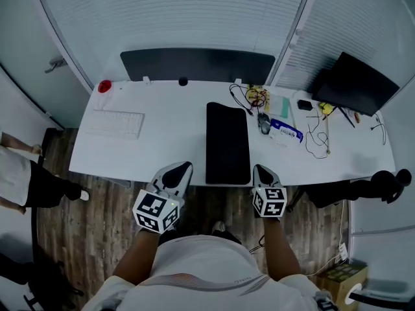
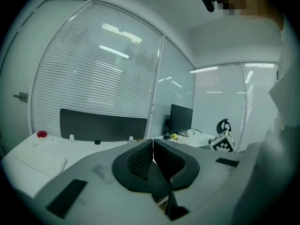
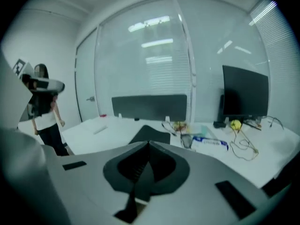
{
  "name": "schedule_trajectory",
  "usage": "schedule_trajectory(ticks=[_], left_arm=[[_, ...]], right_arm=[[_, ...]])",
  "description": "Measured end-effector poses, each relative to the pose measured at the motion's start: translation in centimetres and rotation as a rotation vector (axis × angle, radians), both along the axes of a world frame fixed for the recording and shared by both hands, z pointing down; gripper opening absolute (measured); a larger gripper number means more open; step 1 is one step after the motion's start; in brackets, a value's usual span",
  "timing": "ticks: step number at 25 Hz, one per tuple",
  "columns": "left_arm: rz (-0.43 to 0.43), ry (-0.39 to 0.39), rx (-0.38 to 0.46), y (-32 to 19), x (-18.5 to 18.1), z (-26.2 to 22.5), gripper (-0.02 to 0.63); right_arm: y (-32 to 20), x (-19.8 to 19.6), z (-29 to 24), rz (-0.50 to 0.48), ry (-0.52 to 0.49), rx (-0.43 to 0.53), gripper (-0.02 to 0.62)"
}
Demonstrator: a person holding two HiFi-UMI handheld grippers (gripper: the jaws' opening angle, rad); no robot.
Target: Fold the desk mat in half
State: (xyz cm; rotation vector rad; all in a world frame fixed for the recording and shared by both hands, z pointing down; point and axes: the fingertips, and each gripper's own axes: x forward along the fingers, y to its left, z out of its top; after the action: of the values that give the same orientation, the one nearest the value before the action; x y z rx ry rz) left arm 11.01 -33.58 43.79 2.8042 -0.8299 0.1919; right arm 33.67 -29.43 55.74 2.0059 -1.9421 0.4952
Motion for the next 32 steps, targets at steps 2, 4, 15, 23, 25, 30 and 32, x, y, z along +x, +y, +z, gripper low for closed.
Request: schedule_trajectory(ticks=[2,4,15,23,25,30,32], left_arm=[[-0.011,0.017,0.028,-0.8,-0.9,-1.2,0.015],[-0.023,0.040,0.054,-1.6,-1.9,-2.6,0.015],[-0.065,0.106,0.140,-5.0,-7.6,-7.1,0.015],[-0.051,0.100,0.125,-5.5,-9.2,-6.5,0.015],[-0.043,0.100,0.120,-5.5,-9.2,-6.3,0.015],[-0.024,0.089,0.119,-5.6,-8.9,-5.9,0.015],[-0.020,0.085,0.118,-5.6,-8.6,-5.8,0.015]], right_arm=[[-1.1,-1.3,-5.4,-0.021,-0.002,0.115,0.052],[-1.9,-2.7,-10.6,-0.050,0.008,0.220,0.051],[-3.1,-8.5,-21.1,-0.073,0.091,0.400,0.051],[-4.2,-10.0,-20.4,-0.062,0.074,0.388,0.051],[-4.4,-10.3,-20.2,-0.064,0.074,0.385,0.051],[-4.9,-10.3,-19.8,-0.065,0.070,0.381,0.051],[-4.8,-10.1,-19.6,-0.064,0.069,0.378,0.051]])
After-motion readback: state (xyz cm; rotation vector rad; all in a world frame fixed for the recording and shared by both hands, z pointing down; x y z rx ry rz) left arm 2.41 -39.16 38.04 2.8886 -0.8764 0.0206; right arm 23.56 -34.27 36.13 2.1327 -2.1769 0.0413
